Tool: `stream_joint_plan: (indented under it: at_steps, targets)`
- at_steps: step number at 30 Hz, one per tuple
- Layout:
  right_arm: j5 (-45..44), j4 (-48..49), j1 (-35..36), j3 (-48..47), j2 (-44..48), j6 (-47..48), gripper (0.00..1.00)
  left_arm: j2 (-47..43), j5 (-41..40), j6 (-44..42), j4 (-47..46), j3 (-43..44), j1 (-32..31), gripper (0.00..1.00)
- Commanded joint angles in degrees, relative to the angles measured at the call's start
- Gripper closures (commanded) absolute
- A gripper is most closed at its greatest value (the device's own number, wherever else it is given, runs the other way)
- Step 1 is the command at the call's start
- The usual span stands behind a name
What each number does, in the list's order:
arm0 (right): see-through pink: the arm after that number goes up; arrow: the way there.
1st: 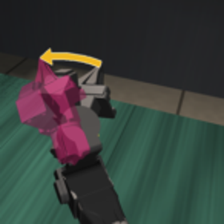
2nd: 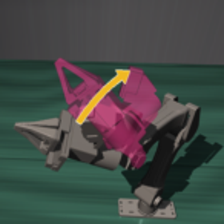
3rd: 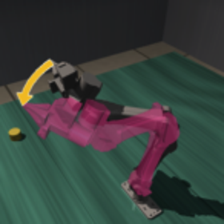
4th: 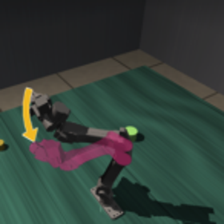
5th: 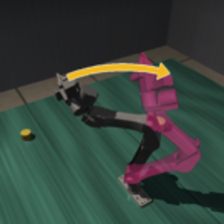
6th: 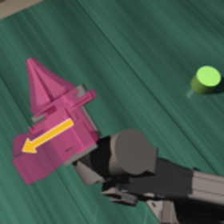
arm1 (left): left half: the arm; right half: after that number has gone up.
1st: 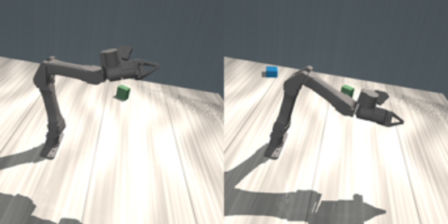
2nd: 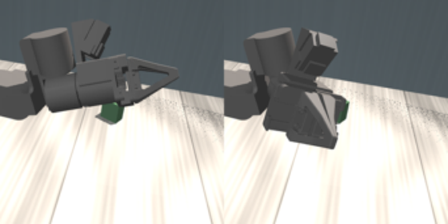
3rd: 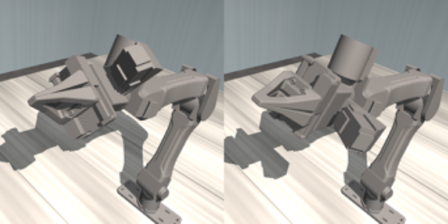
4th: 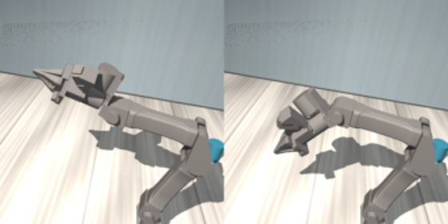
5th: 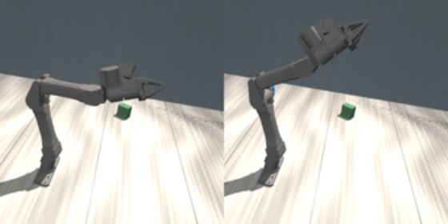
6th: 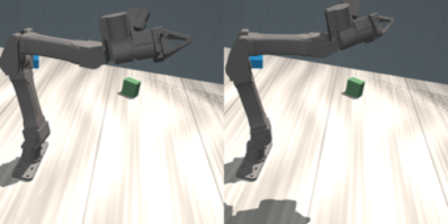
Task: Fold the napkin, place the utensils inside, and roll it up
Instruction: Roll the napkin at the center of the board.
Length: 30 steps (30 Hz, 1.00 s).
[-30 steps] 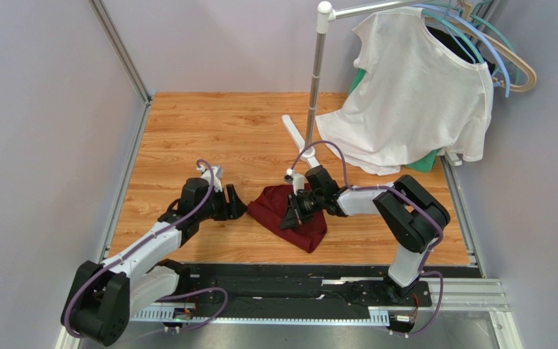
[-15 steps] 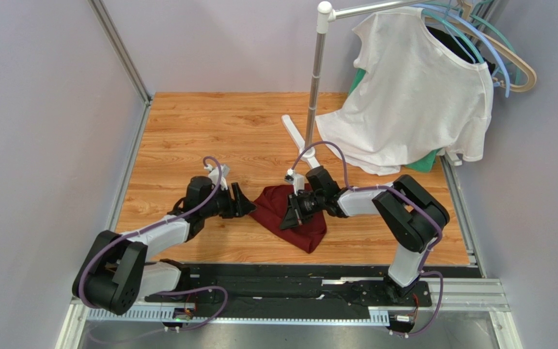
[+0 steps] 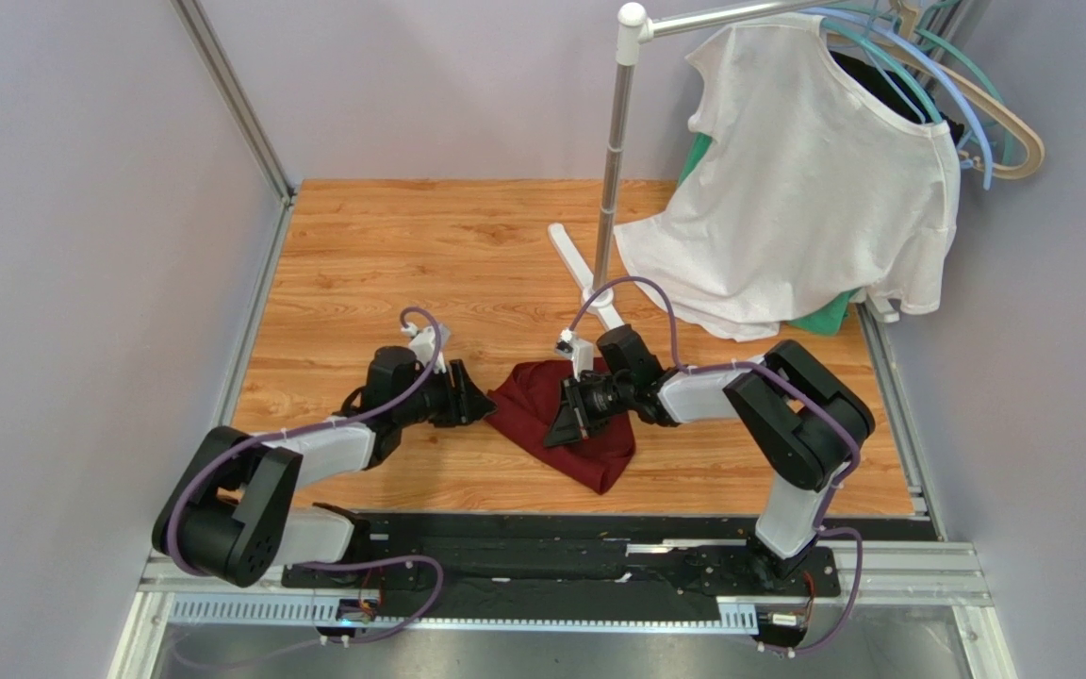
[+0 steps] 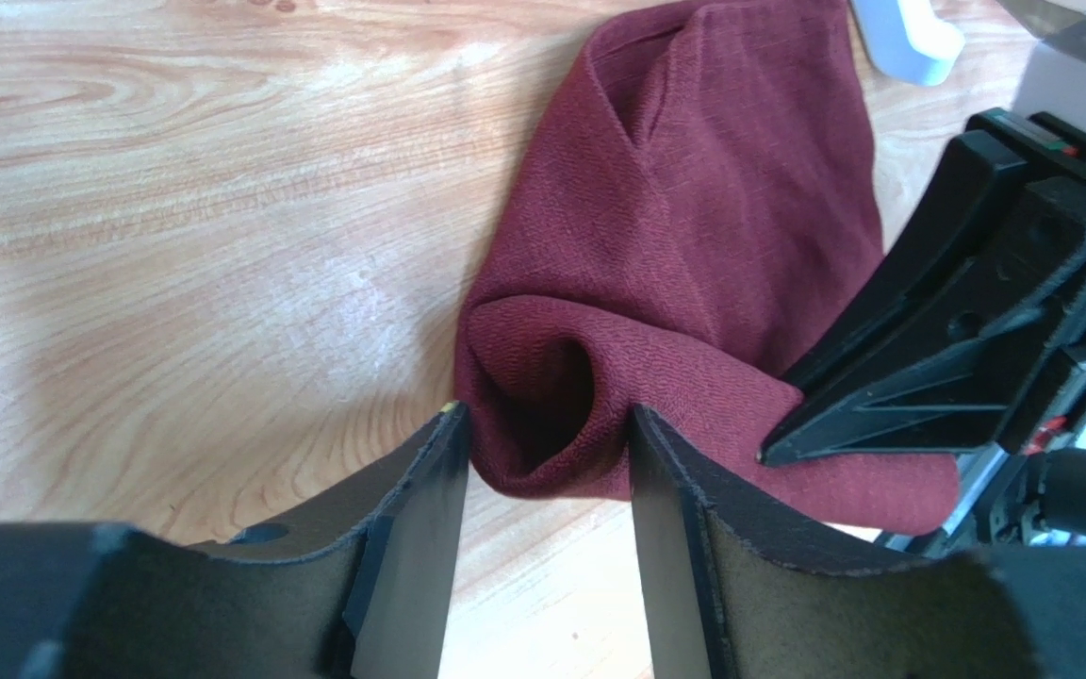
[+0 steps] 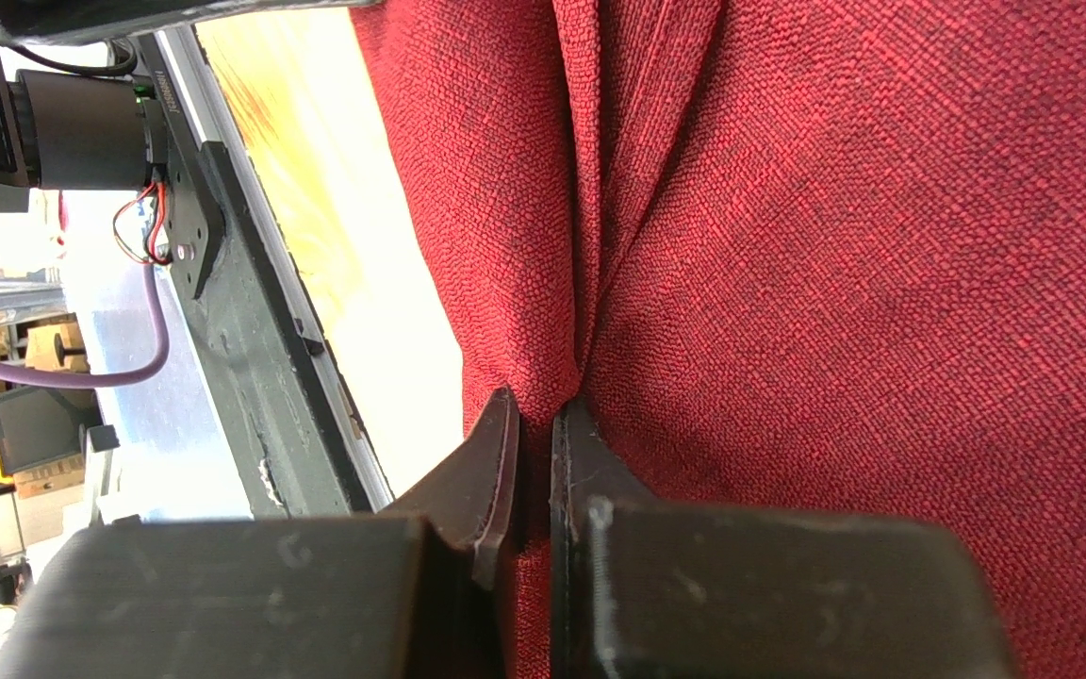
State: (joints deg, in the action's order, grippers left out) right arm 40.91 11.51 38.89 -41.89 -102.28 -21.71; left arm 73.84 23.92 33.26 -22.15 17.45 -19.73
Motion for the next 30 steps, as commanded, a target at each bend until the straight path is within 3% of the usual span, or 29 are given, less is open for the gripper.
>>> stream_joint_plan:
  at_steps: [1, 11, 13, 14, 17, 21, 23, 28, 30]
  targets:
    - [-7.51, -7.46, 0.66, 3.13, -4.59, 3.79, 1.00, 1.74, 0.86, -3.28, -3.25, 3.46, 0.39, 0.53]
    - [-8.39, -9.31, 0.66, 2.69, -4.07, 5.01, 1.00, 8.68, 5.43, -6.71, -2.90, 6.98, 0.30, 0.89]
    - [-8.47, -9.66, 0.74, 2.43, -3.81, 5.10, 0.96, 9.47, 5.70, -7.41, -0.80, 8.29, 0.30, 0.97]
    - [-8.39, -9.84, 0.74, 2.25, -3.63, 5.02, 0.89, 9.82, 5.26, -7.76, 0.87, 8.91, 0.30, 0.99]
    - [-8.39, -11.06, 0.75, 1.37, -2.32, 5.10, 0.77, 9.92, 3.33, -9.35, 7.29, 11.28, 0.21, 1.00]
    - [-9.17, -15.36, 0.83, -0.12, -0.12, 6.16, 0.69, 10.27, 1.48, -9.96, 12.38, 13.39, 0.21, 1.00]
    - [-9.53, -16.51, 0.75, -0.82, 1.37, 6.60, 0.61, 10.53, 1.30, -10.31, 13.45, 14.36, 0.21, 1.00]
    - [-11.37, -19.50, 0.75, -1.62, 5.33, 6.69, 0.53, 11.58, 2.09, -11.02, 14.41, 15.33, -0.22, 1.00]
    - [-12.34, -21.25, 0.92, -2.23, 8.04, 6.77, 0.33, 11.94, 2.01, -11.19, 15.20, 16.03, -0.75, 1.00]
